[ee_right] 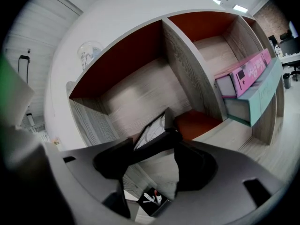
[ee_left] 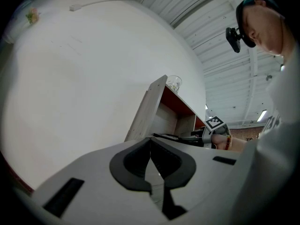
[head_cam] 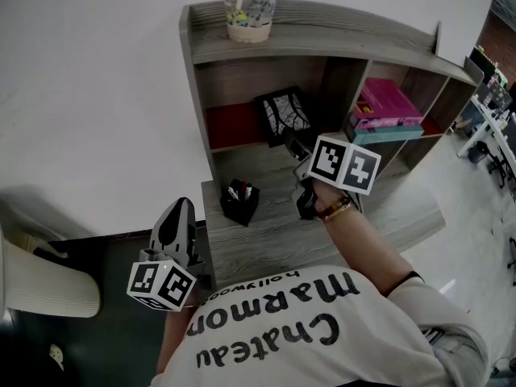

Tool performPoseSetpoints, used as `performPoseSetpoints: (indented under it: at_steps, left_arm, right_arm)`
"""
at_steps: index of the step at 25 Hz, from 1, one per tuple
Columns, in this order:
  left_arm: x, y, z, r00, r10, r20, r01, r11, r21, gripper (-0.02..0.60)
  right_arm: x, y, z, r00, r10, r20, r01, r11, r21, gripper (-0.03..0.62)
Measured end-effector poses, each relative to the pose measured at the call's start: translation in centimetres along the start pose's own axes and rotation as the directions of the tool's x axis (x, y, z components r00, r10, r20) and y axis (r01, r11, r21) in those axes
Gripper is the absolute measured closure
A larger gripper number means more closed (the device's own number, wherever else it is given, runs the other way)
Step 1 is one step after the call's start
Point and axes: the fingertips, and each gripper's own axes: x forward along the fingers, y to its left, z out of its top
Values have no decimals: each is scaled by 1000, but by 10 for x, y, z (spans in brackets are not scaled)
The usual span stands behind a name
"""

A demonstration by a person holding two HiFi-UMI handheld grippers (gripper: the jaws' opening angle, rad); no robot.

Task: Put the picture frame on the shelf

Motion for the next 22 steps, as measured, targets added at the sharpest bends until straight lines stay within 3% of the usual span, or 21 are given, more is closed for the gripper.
performPoseSetpoints:
  at_steps: [6,22]
  left_arm:
    - [0,0,1,1000,-4,2,4,1000,-1,565]
    - [-7,-4,3,1000,4,-4,-4,1000,18,565]
  right_arm:
    - [-1,-2,-4,1000,-12,-16,12,1000,1,312]
    - [-2,-9,-12,999,22,-38,-16,991,133,301]
